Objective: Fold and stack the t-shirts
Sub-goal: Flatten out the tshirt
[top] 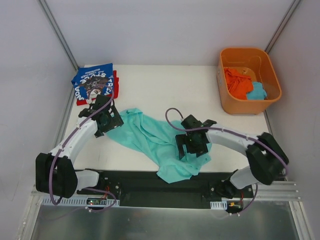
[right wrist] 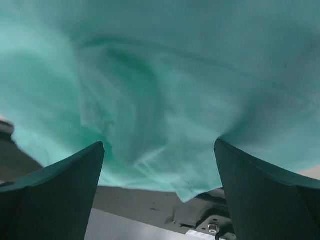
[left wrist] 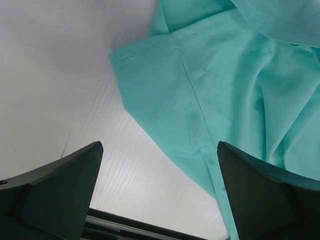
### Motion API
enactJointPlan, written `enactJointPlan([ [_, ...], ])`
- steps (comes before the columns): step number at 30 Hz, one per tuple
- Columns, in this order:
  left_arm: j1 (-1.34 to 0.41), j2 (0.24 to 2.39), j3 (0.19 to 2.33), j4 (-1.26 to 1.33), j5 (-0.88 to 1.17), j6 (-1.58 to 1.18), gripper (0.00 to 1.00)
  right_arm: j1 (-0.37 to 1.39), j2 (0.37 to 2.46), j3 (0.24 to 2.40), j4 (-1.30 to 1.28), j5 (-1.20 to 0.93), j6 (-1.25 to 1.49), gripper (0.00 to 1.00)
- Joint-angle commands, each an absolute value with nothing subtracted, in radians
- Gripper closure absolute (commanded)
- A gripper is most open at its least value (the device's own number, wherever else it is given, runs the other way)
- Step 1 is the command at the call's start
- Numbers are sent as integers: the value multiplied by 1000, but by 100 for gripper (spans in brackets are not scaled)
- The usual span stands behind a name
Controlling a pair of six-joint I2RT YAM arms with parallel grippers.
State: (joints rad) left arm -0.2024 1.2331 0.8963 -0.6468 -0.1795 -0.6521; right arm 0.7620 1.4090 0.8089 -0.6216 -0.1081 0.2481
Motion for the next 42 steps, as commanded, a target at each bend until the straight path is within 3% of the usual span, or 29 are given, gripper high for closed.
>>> enactJointPlan([
  [1, -170, 1284, 919, -611, -123, -654, 1, 692, 1618, 971, -568, -55, 224, 3],
  [6, -98, 1364, 969, -543, -8, -618, 1, 503, 1880, 1280, -662, 84, 111, 3],
  [9, -91, 1417, 1008, -537, -3, -604, 2, 425, 2003, 1475, -707, 63, 42, 3],
  [14, -66, 1462, 1011, -537, -5, -584, 12, 376, 2025, 1646, -753, 77, 6, 3],
  [21, -61, 1471, 925, -485, 37, -572, 23, 376, 1777, 1479, -701, 55, -3, 3],
  [27, -61, 1560, 917, -399, 184, -569, 44, 376, 1589, 1261, -686, 81, 31, 3],
  [32, -61, 1600, 902, -368, 193, -577, 50, 376, 1496, 1187, -715, 129, 35, 3],
  [39, -63, 1574, 862, -370, 173, -580, 51, 376, 1417, 1149, -732, 138, 40, 3],
  [41, -61, 1562, 853, -368, 170, -578, 56, 376, 1404, 1138, -730, 133, 46, 3],
  [42, -61, 1557, 851, -368, 166, -577, 66, 377, 1398, 1132, -730, 133, 49, 3],
])
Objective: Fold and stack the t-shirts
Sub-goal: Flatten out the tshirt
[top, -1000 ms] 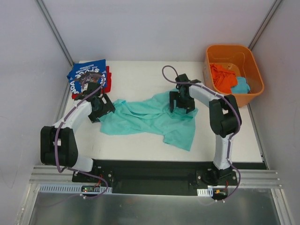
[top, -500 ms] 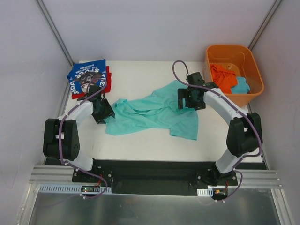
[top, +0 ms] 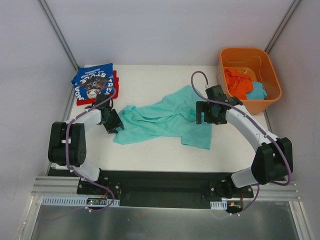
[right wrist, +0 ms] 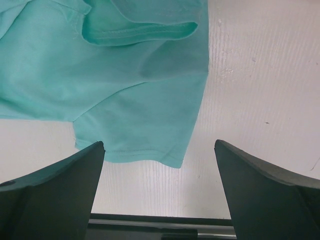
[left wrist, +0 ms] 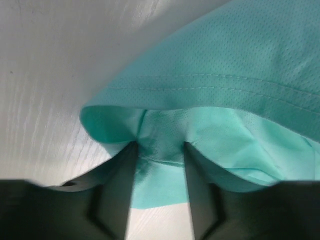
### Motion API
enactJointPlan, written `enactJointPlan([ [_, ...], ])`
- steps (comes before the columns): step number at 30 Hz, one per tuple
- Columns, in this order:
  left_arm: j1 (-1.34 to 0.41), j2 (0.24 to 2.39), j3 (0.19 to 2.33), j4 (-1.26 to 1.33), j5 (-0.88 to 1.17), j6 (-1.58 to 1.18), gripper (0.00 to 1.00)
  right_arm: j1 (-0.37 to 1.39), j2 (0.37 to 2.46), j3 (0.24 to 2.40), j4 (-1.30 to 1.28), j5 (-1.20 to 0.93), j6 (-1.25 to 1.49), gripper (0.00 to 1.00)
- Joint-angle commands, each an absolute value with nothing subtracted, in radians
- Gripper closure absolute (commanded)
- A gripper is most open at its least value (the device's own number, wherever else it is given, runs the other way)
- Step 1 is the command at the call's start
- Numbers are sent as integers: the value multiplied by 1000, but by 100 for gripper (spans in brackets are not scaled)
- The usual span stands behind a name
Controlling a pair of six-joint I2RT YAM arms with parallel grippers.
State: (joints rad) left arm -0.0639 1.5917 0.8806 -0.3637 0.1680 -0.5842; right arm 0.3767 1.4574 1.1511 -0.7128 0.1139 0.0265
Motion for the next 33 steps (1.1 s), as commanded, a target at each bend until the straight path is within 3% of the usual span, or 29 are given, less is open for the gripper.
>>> enactJointPlan([
  [1, -63, 1559, 856, -368, 167, -577, 71, 377, 1394, 1118, -729, 133, 48, 3],
  [2, -61, 1557, 859, -367, 173, -574, 76, 377, 1388, 1112, -729, 135, 54, 3],
  [3, -61, 1562, 861, -365, 182, -574, 89, 376, 1385, 1108, -732, 135, 55, 3],
  [6, -63, 1559, 871, -364, 207, -575, 100, 376, 1373, 1082, -735, 138, 66, 3],
  [13, -63, 1454, 850, -371, 229, -577, 96, 376, 1348, 1046, -764, 160, 75, 3],
  [15, -63, 1415, 845, -383, 241, -578, 100, 376, 1345, 1025, -767, 164, 81, 3],
  [25, -95, 1233, 828, -449, 272, -618, 100, 376, 1443, 901, -717, 117, 150, 1],
  [33, -113, 1151, 830, -482, 256, -626, 100, 377, 1594, 900, -585, 45, 190, 26],
])
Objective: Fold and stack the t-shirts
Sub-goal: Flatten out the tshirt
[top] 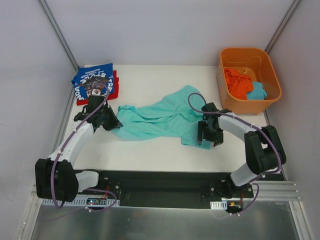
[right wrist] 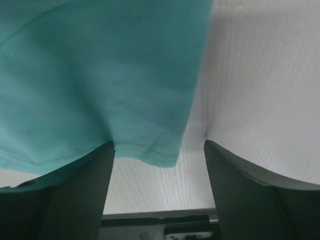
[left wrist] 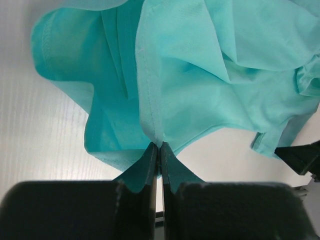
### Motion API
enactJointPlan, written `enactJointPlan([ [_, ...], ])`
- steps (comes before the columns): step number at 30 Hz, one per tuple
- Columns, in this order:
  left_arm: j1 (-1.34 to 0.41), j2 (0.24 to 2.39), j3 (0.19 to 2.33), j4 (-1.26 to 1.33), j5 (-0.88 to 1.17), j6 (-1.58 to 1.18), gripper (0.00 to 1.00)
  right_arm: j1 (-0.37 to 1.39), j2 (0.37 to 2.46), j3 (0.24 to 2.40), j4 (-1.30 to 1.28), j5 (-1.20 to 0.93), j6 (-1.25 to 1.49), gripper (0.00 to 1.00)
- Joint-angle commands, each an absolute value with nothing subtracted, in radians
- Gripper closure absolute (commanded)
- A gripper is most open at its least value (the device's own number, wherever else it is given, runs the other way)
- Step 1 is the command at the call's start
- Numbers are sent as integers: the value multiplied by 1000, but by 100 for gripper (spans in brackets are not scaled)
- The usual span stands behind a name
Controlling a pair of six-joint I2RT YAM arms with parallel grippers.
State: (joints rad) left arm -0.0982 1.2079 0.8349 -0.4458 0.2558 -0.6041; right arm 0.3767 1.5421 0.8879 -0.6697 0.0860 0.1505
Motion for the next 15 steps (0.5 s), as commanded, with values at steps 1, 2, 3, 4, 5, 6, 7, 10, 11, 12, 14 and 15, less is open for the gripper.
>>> enactJointPlan([
  [1, -117, 1131, 831, -486, 250, -627, 100, 376, 1609, 903, -581, 35, 190, 31],
  [2, -117, 1120, 834, -488, 249, -629, 100, 377, 1621, 910, -578, 29, 189, 37],
  [3, -117, 1109, 839, -488, 247, -627, 100, 382, 1637, 917, -584, 32, 187, 49],
  [4, -118, 1086, 842, -489, 244, -627, 100, 388, 1635, 920, -583, 44, 184, 57],
  [5, -118, 1074, 845, -489, 239, -627, 100, 390, 1632, 919, -580, 37, 181, 66],
  [6, -120, 1062, 854, -492, 238, -627, 100, 388, 1612, 917, -580, 26, 176, 90],
  [7, -120, 1036, 861, -491, 238, -626, 100, 390, 1594, 916, -581, 25, 179, 99],
  [10, -121, 974, 911, -500, 247, -609, 100, 388, 1452, 937, -618, 81, 163, 99],
  [11, -123, 956, 945, -503, 248, -607, 100, 388, 1406, 978, -639, 103, 150, 99],
  [12, -123, 936, 965, -506, 252, -595, 100, 390, 1319, 1012, -693, 126, 143, 100],
  [14, -123, 875, 1026, -514, 252, -586, 100, 388, 1231, 1077, -748, 184, 114, 99],
  [15, -123, 855, 1049, -520, 256, -578, 100, 388, 1147, 1147, -790, 198, 107, 99],
])
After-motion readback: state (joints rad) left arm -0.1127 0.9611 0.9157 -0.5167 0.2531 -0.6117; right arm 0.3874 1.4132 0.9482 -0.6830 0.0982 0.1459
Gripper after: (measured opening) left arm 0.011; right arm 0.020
